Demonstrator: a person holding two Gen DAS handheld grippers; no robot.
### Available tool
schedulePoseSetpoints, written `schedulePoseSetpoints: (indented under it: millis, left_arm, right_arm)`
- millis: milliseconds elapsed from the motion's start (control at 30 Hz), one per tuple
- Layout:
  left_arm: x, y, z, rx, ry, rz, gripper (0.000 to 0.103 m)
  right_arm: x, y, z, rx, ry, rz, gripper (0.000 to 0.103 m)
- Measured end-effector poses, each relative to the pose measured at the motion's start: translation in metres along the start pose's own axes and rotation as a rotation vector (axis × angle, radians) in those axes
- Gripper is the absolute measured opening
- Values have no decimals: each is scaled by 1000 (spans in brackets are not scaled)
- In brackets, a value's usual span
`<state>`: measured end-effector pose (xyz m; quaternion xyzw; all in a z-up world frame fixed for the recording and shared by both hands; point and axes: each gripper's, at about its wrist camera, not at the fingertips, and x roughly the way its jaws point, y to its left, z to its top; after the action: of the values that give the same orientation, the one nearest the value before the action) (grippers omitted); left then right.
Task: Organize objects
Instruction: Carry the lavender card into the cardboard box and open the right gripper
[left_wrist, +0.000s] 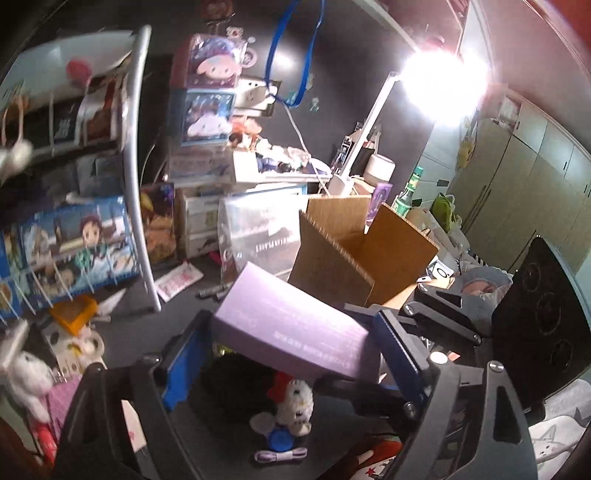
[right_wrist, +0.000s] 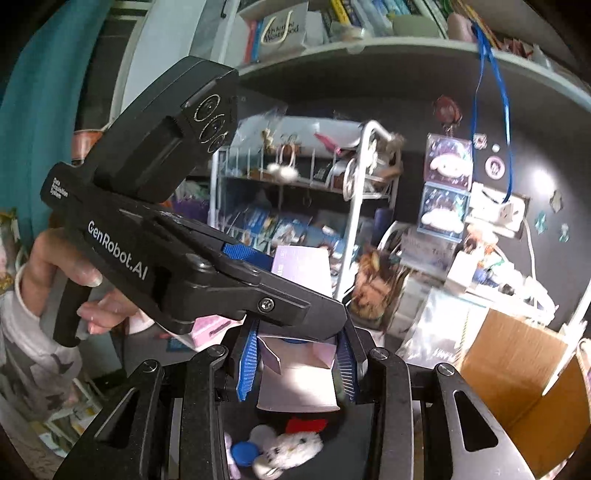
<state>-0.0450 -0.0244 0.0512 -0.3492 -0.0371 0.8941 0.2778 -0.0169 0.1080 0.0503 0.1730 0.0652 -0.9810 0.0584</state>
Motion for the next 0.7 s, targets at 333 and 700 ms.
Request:
schedulePoseSetpoints:
  millis: [333,700]
  left_arm:
    - [37,-56,67,121,60,-8,75]
    - [128,-97,110,142,241,-83,75]
  right_arm:
    - [-36,-62,9,98,-19,-105,33]
    - [-57,-140,-12,268,112,-191,33]
